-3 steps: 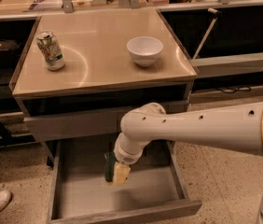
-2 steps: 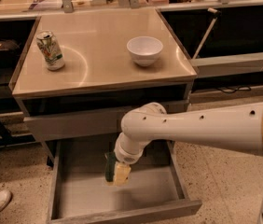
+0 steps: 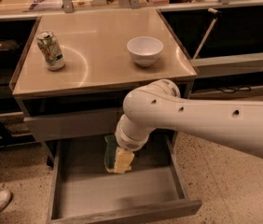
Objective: Pick sponge from middle drawer and place on counter
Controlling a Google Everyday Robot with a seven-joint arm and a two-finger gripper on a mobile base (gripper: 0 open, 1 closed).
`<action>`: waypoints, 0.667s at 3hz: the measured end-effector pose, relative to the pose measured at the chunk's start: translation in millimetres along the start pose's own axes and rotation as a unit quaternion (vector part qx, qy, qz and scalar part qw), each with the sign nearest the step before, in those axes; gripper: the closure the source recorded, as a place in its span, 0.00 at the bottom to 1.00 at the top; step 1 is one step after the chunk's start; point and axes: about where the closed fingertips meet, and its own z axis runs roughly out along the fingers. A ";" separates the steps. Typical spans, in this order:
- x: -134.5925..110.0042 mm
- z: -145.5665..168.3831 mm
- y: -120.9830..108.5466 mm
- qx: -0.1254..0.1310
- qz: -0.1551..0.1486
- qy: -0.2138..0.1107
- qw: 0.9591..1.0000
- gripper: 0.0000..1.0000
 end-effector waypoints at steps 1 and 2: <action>-0.1 -0.1 -0.1 0.000 0.000 0.000 1.000 1.00; -16.3 -18.0 -24.5 0.028 -0.019 -0.002 0.999 1.00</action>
Offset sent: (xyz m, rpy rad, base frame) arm 0.0508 0.0203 0.0602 0.0026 -0.1541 0.0383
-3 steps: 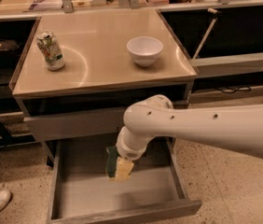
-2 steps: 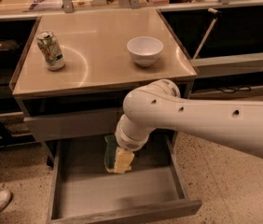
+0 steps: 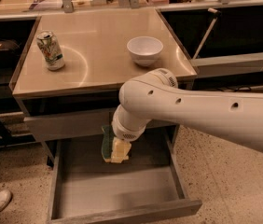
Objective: Pick sponge from middle drawer and place on counter
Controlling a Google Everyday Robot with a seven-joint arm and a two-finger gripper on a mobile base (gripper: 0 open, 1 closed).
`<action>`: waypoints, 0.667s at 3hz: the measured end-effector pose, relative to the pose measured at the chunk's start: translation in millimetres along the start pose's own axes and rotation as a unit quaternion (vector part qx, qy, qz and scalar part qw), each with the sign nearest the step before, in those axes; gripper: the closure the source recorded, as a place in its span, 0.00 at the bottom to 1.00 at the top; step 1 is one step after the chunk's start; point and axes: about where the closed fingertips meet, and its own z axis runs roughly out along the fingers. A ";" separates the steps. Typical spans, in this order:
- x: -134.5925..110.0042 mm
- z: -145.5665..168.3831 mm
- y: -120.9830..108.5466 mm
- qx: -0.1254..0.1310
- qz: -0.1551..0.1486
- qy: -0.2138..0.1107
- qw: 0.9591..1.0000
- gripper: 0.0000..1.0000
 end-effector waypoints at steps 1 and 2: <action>0.0 -0.1 -0.1 0.000 0.000 0.000 1.000 1.00; -6.5 -7.8 -14.4 0.016 0.002 -0.010 1.000 1.00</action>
Offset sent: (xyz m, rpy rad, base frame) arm 0.0295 0.0072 0.0284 0.0557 -0.0663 -0.0269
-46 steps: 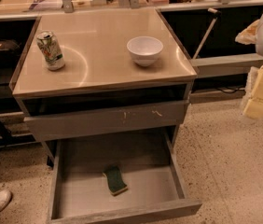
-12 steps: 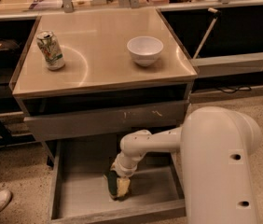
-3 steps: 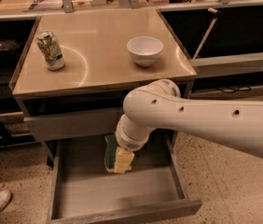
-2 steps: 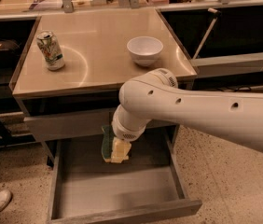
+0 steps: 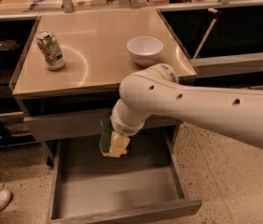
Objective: Pick sponge from middle drawer and place on counter
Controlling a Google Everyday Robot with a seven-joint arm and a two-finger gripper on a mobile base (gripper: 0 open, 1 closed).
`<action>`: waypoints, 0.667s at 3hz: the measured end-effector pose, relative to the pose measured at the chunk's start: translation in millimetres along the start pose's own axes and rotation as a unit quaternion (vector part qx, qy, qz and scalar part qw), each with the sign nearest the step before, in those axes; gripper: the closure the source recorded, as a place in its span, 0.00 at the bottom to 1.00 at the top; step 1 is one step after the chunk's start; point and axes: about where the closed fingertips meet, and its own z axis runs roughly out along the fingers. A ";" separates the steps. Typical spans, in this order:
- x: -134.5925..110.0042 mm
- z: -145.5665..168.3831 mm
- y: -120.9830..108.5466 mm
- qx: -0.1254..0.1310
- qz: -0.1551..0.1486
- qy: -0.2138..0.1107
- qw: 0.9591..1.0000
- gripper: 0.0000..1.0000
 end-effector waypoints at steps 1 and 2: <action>-15.2 -15.1 -30.8 0.018 -0.006 0.000 1.000 1.00; -30.4 -33.1 -60.6 0.030 -0.015 0.006 0.999 1.00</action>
Offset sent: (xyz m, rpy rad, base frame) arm 0.0798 0.0247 0.0898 -0.0330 -0.0972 0.0080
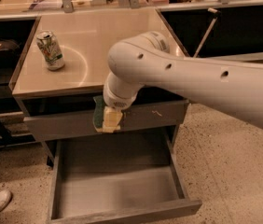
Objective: Pick sponge from middle drawer and place on counter
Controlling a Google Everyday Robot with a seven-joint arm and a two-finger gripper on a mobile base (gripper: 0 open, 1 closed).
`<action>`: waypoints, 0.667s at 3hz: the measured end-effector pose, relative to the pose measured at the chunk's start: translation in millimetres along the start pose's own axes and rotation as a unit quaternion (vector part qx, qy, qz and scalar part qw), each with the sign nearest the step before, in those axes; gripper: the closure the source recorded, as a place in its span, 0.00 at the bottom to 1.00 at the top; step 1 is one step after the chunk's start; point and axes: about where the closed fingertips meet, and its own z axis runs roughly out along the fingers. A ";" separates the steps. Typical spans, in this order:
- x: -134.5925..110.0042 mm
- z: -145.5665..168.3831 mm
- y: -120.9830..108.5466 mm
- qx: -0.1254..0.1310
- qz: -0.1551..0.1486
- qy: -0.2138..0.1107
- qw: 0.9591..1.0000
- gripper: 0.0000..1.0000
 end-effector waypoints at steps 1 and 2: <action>-6.8 -19.3 -16.8 0.007 -0.008 0.012 1.000 1.00; -11.7 -42.3 -24.7 0.014 -0.016 0.026 0.999 1.00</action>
Offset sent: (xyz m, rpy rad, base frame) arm 0.0126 -0.0088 0.0808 -0.0911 -0.0615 0.0028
